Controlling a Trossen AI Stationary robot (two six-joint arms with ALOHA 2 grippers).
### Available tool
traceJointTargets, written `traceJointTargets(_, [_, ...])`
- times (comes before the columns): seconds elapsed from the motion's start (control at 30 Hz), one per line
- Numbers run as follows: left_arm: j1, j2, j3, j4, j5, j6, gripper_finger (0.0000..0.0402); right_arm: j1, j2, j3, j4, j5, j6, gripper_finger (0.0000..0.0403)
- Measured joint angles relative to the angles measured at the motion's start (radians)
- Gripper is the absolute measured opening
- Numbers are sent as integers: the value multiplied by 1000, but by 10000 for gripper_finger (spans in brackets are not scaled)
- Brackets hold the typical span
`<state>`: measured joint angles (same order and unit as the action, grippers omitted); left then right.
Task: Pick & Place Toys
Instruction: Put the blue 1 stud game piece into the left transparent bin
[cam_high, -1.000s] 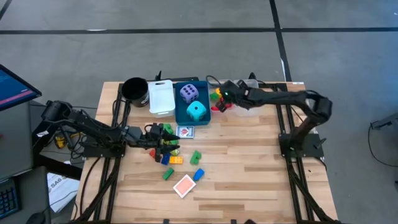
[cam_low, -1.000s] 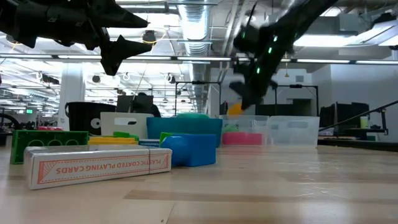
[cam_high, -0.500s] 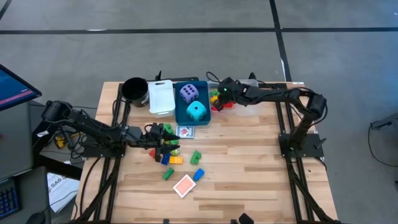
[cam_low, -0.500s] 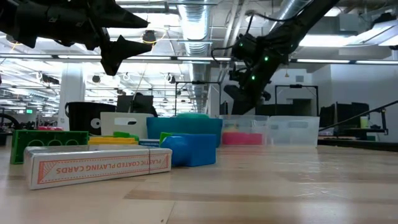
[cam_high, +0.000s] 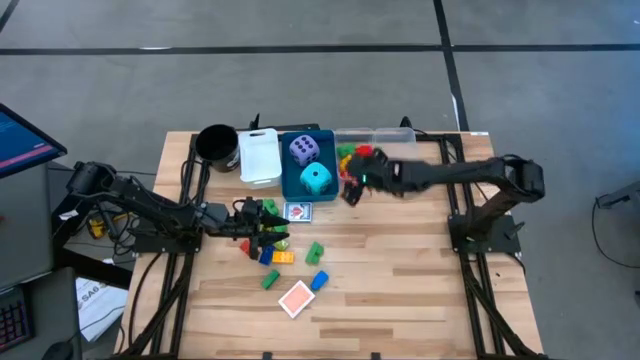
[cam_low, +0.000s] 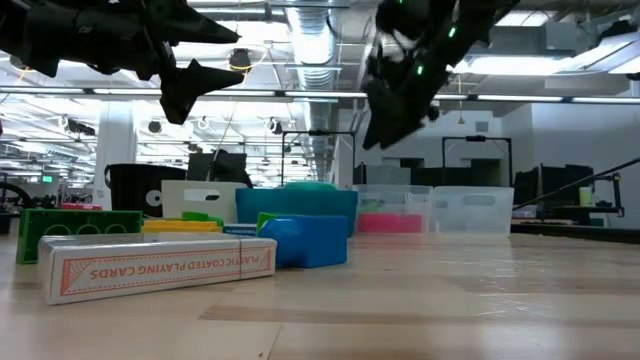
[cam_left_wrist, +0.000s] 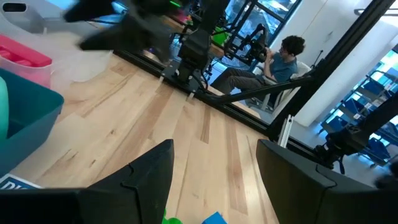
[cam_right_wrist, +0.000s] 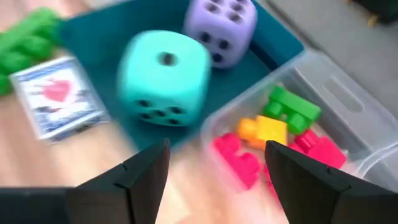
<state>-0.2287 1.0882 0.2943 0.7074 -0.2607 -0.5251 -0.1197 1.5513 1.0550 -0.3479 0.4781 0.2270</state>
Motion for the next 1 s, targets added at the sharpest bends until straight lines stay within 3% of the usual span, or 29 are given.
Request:
traceJointTargets(0.23, [-1,0,0,0,2,-7,223,362,8,0,-11,225,192,259])
traceJointTargets(0.47, [-20,0,0,13,2,-28,223,612,62,3,-32,403,446,260])
traceJointTargets(0.63, [-46,0,0,19,0,-36,223,719,135,2,-46,447,561,260])
traceJointTargets(0.8, [-62,0,0,34,-1,-35,223,767,232,0,-11,448,554,260])
traceJointTargets(1.0, [-62,0,0,60,-1,-35,223,767,350,-1,202,400,385,260])
